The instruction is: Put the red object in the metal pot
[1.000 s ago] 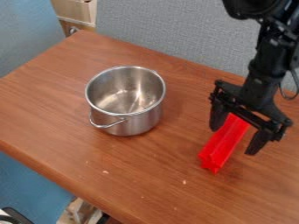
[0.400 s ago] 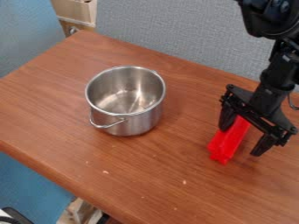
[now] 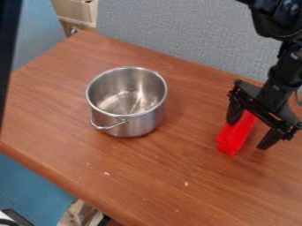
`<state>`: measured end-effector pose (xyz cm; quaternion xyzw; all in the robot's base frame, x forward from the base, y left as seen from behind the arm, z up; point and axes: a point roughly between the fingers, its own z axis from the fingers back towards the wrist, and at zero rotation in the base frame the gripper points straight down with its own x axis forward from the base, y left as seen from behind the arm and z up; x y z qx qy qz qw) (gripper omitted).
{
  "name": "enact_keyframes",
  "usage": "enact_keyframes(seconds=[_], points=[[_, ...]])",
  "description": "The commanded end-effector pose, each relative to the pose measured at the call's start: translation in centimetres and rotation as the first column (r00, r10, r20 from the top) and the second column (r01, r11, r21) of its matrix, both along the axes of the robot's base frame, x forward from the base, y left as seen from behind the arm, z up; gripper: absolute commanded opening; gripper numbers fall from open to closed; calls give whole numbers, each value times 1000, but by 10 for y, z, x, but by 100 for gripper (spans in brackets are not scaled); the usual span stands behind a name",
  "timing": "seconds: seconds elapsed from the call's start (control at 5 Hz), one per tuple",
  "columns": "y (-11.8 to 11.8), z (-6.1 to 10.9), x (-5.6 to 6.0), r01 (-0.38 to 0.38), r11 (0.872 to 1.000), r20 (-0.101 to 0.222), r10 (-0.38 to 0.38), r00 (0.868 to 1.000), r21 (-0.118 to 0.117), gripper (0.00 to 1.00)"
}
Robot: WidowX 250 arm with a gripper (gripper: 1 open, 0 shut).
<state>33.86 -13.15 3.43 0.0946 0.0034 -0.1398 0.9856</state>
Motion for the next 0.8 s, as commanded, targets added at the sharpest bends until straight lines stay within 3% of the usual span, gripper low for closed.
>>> enact_keyframes(seconds=[0.0,0.6], points=[[-1,-14,4,9,1000,-11,-9,1000,5,100],[2,-38,10,5,1000,-44,-4,999,17,100]])
